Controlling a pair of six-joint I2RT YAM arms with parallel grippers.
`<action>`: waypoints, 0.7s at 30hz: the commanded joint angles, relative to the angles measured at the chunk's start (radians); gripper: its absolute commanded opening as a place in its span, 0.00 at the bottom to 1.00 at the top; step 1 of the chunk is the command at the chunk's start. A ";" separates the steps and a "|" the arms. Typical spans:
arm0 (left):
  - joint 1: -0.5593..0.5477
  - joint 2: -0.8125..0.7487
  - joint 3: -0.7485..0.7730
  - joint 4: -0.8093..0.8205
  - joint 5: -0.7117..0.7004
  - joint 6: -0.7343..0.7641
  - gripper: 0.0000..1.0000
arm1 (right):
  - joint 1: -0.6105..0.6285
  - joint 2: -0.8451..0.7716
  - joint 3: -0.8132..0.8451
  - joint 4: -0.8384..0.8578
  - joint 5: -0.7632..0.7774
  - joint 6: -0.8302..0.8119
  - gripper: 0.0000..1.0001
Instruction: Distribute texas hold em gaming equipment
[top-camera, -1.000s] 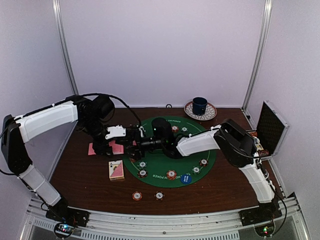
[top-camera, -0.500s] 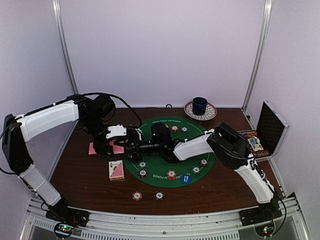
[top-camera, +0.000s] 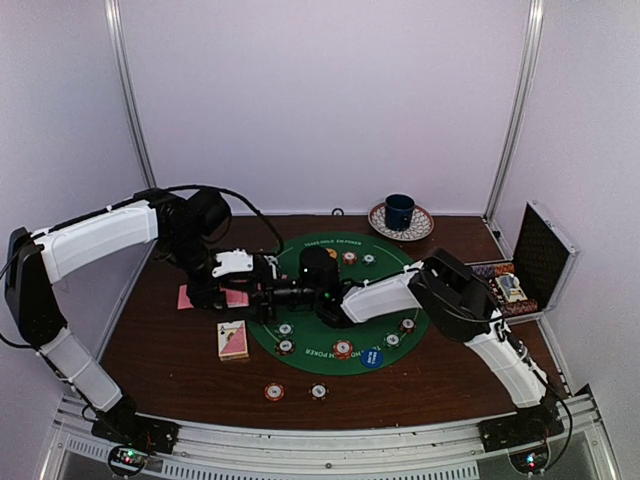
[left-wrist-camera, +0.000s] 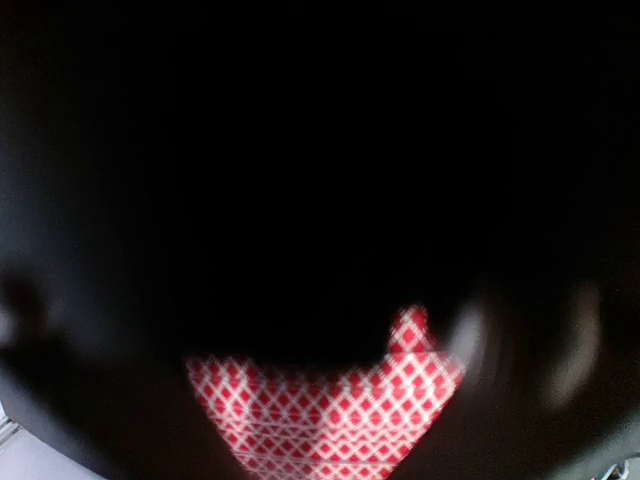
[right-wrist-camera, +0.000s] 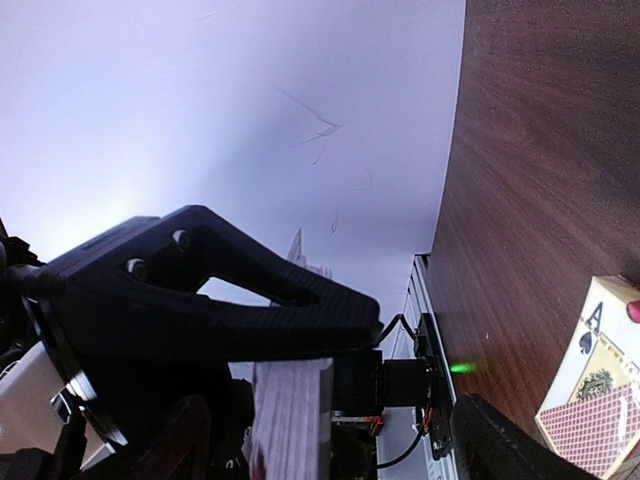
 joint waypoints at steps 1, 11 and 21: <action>-0.003 0.013 0.036 -0.019 0.006 -0.008 0.00 | 0.008 0.031 0.069 0.007 -0.028 -0.022 0.88; -0.003 0.011 0.037 -0.024 0.005 -0.004 0.00 | 0.023 0.085 0.178 -0.137 -0.062 -0.092 0.85; -0.003 0.010 0.039 -0.033 0.004 -0.002 0.00 | 0.022 0.089 0.189 -0.239 -0.069 -0.164 0.82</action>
